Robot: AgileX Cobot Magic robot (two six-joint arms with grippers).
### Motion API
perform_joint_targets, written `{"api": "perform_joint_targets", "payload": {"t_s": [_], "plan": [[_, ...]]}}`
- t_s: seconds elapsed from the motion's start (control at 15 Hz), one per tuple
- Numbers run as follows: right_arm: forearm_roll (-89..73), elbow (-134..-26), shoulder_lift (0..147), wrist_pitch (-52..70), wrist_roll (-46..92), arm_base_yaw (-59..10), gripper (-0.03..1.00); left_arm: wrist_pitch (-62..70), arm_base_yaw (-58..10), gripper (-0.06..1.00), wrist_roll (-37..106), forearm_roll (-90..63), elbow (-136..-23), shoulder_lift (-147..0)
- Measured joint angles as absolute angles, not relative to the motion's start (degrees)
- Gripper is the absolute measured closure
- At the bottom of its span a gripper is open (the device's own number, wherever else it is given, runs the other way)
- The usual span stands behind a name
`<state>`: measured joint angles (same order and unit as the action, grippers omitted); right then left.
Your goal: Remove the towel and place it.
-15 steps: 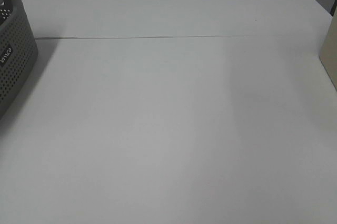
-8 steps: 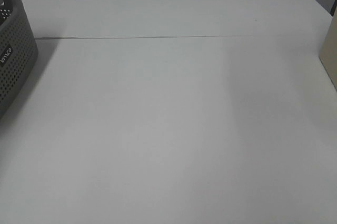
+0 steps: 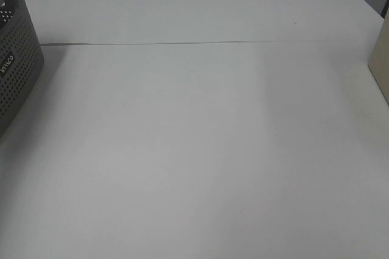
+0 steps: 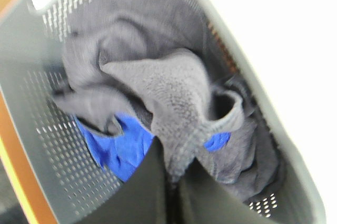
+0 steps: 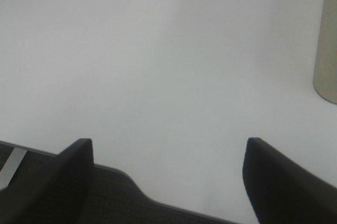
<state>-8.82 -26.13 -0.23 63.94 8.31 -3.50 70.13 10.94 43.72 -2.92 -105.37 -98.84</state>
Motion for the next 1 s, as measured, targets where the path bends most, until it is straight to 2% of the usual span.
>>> {"api": "perform_joint_targets", "payload": {"t_s": [0.67, 1.0], "plan": [[-8.8, -26.1, -0.2, 63.9, 8.3, -3.5, 0.20, 68.8, -11.2, 0.94, 43.7, -1.9, -105.4, -82.4], [-8.8, -26.1, -0.2, 63.9, 8.3, -3.5, 0.20, 64.3, -16.9, 0.94, 43.3, -2.9, -105.4, -81.5]]}}
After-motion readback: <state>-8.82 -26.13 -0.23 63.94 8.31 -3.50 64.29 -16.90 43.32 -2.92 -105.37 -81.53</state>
